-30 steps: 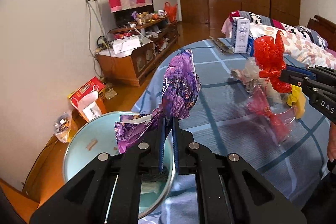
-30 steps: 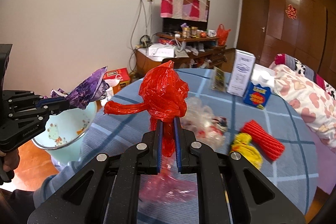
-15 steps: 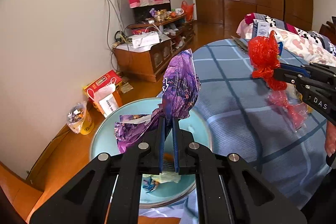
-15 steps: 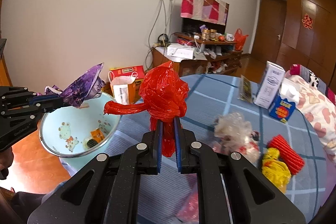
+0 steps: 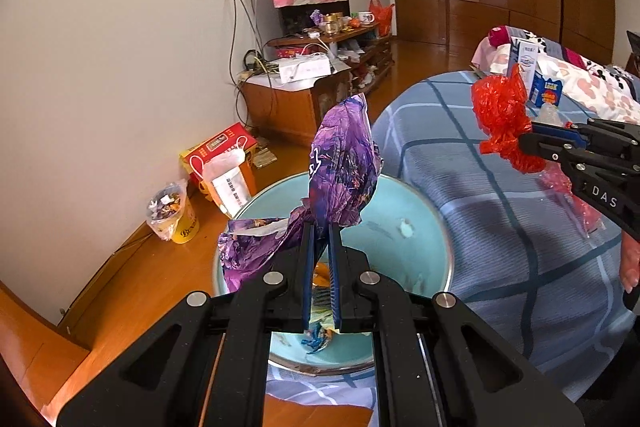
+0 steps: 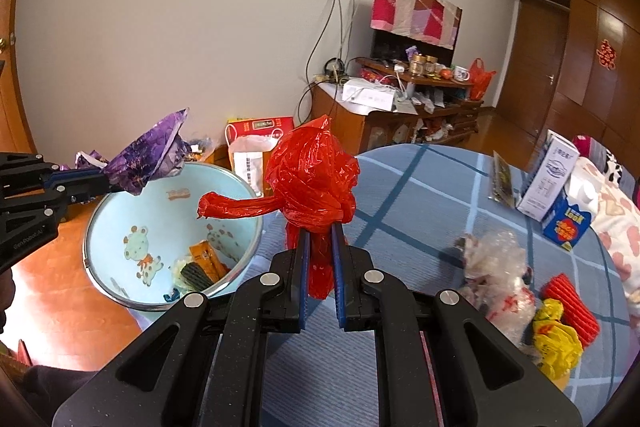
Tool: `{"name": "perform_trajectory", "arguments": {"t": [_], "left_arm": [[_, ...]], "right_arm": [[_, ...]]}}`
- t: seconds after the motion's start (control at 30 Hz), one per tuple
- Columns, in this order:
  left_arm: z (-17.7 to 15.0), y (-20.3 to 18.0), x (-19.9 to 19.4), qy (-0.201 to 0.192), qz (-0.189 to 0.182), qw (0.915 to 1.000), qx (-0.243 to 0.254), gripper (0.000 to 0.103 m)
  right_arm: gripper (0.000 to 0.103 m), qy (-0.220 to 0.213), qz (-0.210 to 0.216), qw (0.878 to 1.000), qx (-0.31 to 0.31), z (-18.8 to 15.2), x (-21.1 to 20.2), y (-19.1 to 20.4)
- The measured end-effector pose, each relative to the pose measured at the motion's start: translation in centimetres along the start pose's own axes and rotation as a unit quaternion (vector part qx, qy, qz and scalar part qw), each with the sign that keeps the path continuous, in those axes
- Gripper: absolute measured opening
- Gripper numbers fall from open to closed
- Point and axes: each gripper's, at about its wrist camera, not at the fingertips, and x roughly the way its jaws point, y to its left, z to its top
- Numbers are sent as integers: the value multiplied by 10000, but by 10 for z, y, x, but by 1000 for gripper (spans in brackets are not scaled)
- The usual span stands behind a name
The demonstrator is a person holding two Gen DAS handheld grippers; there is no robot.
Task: Collect trash
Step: 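Carry the purple wrapper and red bag over the bin and open both tools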
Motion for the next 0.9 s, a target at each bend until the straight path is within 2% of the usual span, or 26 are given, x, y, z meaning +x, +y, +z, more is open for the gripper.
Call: {"name": "perform_trajectory", "arguments": {"t": [0.43, 0.9], "left_arm": [[-10, 29, 3, 86, 191, 9995, -255, 7], [-13, 42, 4, 149, 347, 9984, -415, 7]], "right_arm": [[11, 109, 118, 9992, -364, 10, 18, 29], [11, 160, 175, 9979, -597, 16, 28, 44]]}}
